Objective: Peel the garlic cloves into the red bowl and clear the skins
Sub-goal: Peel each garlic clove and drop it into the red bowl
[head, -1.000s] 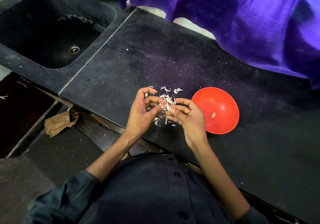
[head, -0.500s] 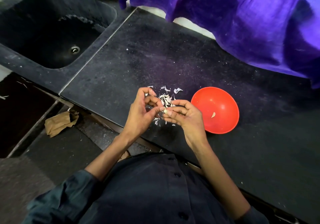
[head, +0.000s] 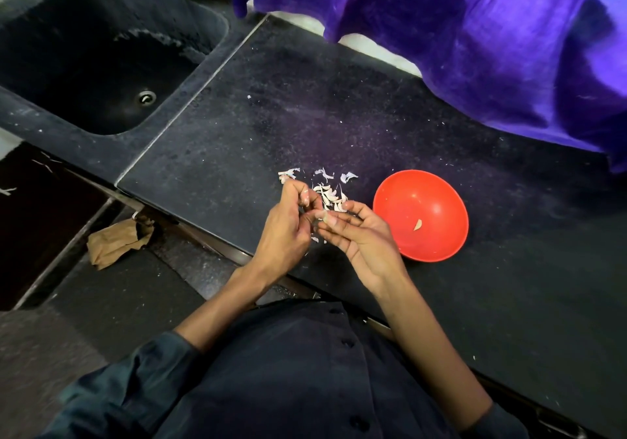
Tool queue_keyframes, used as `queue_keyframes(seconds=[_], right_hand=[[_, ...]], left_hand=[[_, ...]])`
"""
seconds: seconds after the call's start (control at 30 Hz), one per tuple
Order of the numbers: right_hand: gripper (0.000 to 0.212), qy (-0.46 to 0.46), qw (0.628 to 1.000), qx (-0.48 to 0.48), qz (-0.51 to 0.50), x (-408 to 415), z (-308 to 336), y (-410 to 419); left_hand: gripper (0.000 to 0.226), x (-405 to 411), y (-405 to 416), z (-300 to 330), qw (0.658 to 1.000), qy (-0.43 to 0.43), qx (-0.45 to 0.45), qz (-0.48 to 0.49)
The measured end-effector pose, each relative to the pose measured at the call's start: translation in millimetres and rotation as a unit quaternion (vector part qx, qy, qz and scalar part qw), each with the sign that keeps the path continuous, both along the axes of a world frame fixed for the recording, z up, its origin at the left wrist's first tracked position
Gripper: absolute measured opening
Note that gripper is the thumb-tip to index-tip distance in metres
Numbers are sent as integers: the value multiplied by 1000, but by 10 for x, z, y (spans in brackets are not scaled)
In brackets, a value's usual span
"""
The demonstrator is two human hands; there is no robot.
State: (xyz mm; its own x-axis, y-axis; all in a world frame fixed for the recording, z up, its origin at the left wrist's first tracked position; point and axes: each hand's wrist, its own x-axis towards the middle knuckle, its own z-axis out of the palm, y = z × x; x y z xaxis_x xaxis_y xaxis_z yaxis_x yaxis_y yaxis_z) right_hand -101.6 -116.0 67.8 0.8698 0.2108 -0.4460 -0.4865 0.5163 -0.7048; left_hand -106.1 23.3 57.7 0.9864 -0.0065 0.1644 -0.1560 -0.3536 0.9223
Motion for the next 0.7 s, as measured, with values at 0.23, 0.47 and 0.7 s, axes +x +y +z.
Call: queue_keyframes(seconds=[0.23,0.47,0.7], right_hand=[[22,91,993,78,-3,10,23,2],[23,126,986,98,-55,33,-19,-16],[21,127,984,109,-55,51,-54,-31]], left_hand=[[47,-16,-24,-7,1000,-7,8,1],[46,-50,-31,-32,1000,15,2,-2],[47,-69,-4,-6,1000,12,-1,10]])
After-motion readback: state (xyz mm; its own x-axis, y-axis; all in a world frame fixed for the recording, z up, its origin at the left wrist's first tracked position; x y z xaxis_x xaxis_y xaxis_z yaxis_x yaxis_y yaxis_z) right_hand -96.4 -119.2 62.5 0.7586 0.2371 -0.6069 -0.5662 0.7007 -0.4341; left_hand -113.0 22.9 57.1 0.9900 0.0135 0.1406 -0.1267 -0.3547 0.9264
